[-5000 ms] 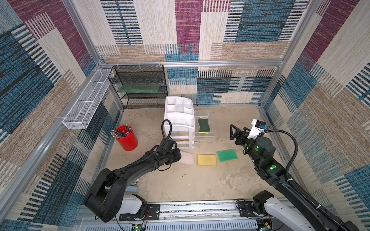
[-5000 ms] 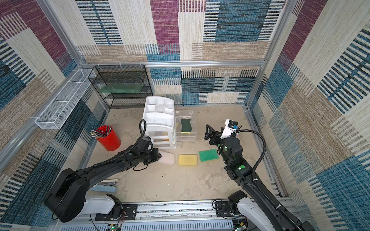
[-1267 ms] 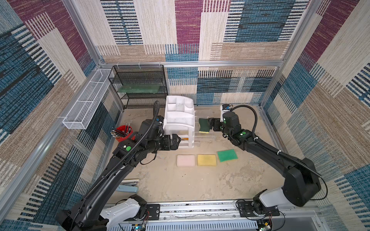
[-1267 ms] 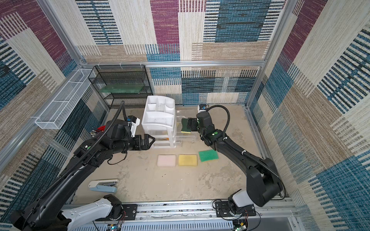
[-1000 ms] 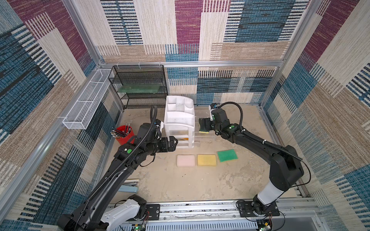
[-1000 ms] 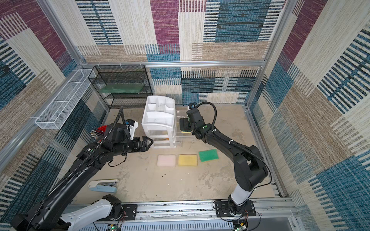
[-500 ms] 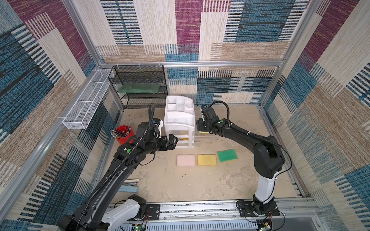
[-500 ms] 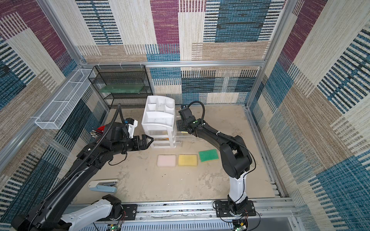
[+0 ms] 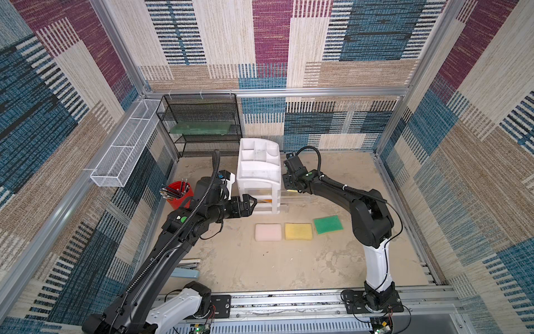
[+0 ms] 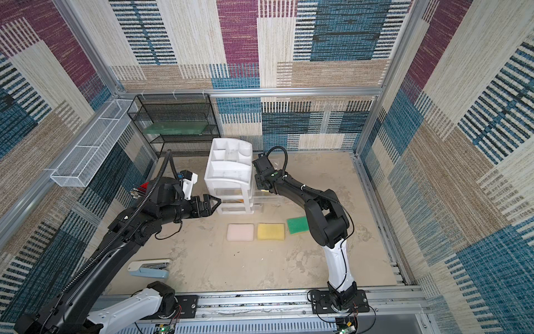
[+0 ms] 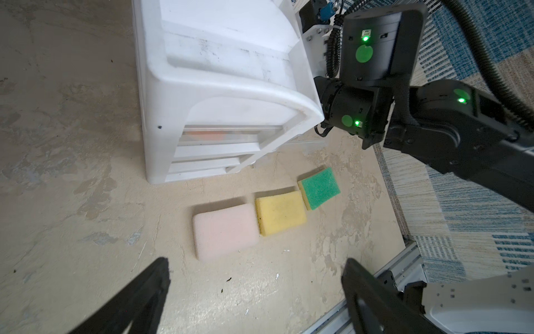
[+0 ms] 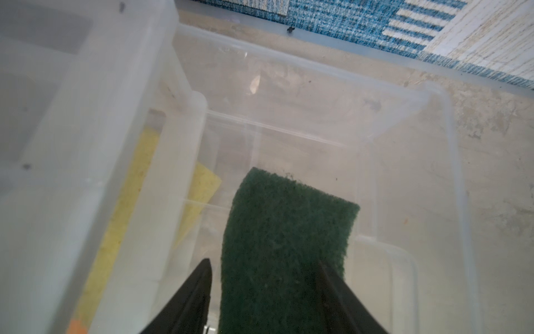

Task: Take the sponge out of the drawer
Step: Pick up the sponge from the drawer.

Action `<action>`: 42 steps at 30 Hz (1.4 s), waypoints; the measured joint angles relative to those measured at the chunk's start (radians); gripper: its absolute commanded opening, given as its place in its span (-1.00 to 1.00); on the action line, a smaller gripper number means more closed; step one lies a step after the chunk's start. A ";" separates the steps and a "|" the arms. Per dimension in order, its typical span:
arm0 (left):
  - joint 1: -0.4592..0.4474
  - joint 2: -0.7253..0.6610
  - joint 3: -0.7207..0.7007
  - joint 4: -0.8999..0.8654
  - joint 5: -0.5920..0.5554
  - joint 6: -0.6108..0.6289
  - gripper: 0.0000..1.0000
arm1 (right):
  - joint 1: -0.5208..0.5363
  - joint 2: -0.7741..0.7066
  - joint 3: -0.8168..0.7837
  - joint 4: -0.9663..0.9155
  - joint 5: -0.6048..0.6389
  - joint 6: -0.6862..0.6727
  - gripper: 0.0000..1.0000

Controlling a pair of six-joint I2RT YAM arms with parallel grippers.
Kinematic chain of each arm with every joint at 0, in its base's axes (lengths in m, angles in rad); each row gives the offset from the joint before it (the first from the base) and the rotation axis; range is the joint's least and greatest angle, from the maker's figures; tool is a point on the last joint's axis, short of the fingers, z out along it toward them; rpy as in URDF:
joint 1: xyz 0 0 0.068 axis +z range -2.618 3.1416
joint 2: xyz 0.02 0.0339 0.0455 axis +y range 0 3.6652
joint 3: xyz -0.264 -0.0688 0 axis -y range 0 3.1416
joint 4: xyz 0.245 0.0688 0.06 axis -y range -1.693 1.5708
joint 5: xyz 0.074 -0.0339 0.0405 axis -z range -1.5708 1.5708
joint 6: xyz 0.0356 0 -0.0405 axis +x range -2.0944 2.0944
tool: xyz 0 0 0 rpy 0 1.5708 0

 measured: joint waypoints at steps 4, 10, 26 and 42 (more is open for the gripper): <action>0.004 -0.006 -0.002 0.003 0.013 0.000 0.90 | 0.003 0.024 0.017 0.000 0.023 0.006 -0.24; 0.006 -0.007 -0.006 0.006 0.016 -0.001 0.90 | 0.007 0.030 0.016 0.007 0.029 0.013 -0.73; 0.013 -0.005 -0.010 0.008 0.054 -0.022 0.90 | 0.027 -0.336 -0.176 0.097 -0.005 -0.032 -0.91; 0.030 0.029 -0.043 0.162 0.408 -0.041 0.82 | 0.356 -1.041 -0.640 0.231 -0.280 -0.396 -0.95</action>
